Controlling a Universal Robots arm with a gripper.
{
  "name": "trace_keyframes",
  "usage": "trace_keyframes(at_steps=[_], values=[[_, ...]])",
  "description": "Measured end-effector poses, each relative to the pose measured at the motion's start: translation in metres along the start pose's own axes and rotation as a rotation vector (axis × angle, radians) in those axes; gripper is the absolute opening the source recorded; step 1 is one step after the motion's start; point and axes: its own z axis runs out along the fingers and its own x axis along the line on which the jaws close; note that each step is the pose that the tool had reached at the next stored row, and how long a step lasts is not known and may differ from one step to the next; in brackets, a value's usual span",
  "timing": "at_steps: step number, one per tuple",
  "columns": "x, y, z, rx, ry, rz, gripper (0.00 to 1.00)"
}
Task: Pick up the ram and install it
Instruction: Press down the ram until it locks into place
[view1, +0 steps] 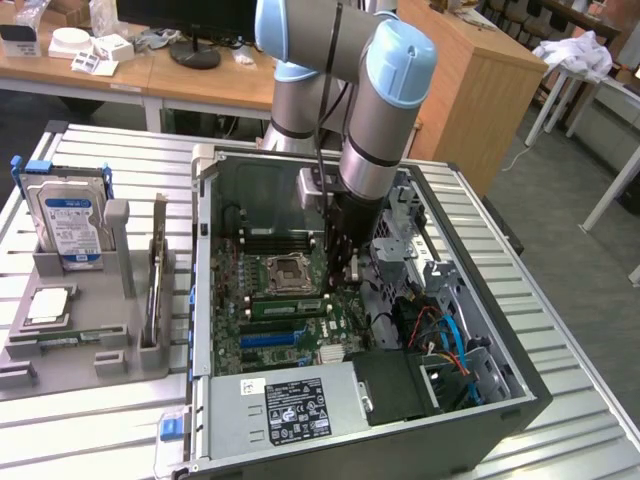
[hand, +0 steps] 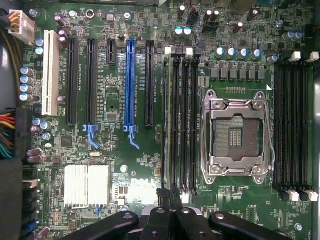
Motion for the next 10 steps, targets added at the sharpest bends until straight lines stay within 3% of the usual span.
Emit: trace_keyframes(at_steps=[10], values=[[0.0004,-0.0002,0.0076,-0.0002,0.0002,0.000,0.11]])
